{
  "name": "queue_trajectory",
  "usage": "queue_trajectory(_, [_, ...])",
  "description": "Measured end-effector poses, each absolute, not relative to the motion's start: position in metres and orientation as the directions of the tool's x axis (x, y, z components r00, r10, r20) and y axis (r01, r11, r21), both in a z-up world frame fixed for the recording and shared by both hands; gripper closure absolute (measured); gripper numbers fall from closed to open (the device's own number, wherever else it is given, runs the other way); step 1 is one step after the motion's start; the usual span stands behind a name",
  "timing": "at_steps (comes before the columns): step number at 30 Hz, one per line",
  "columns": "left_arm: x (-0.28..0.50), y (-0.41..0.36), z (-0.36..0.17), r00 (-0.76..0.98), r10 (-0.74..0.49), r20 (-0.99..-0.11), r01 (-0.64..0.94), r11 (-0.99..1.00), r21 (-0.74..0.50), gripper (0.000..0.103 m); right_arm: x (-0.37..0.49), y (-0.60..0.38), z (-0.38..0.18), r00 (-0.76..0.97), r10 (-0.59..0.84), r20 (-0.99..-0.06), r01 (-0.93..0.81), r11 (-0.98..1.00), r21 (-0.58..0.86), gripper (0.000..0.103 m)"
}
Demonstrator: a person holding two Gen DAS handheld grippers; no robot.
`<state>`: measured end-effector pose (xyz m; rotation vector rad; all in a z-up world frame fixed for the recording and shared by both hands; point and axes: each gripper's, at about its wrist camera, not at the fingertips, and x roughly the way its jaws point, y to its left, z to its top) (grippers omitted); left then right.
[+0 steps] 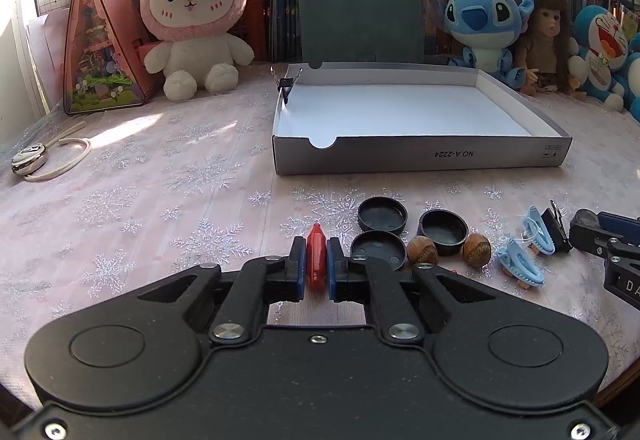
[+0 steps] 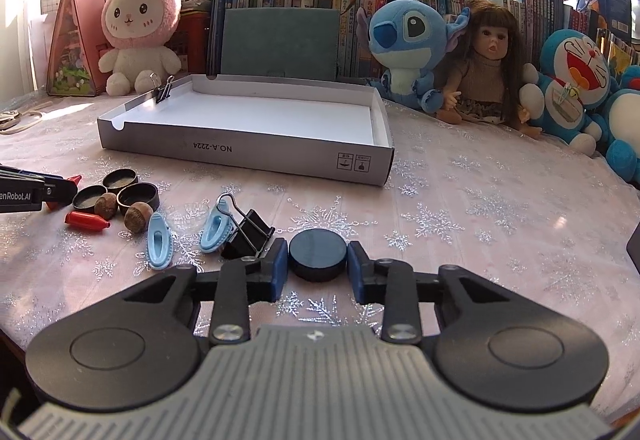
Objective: Organize rigid objects
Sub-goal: 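Grasp a red marker with the left tool while the right tool grasps the black puck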
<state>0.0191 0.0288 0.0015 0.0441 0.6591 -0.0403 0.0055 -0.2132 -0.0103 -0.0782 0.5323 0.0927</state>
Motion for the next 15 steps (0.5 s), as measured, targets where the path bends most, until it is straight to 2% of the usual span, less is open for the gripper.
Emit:
queue_trajectory(5, [0.021, 0.030, 0.016, 0.791, -0.071, -0.608, 0.073, 0.997, -0.022, 0.093, 0.007, -0.219, -0.004, 0.857, 0.077, -0.509, -0.097, 0.995, -0.013, 0.066])
queue_trajectory(15, [0.051, 0.031, 0.054, 0.808, -0.122, -0.577, 0.125, 0.992, -0.035, 0.093, 0.032, -0.227, 0.022, 0.849, 0.117, -0.515, -0.114, 0.993, 0.038, 0.066])
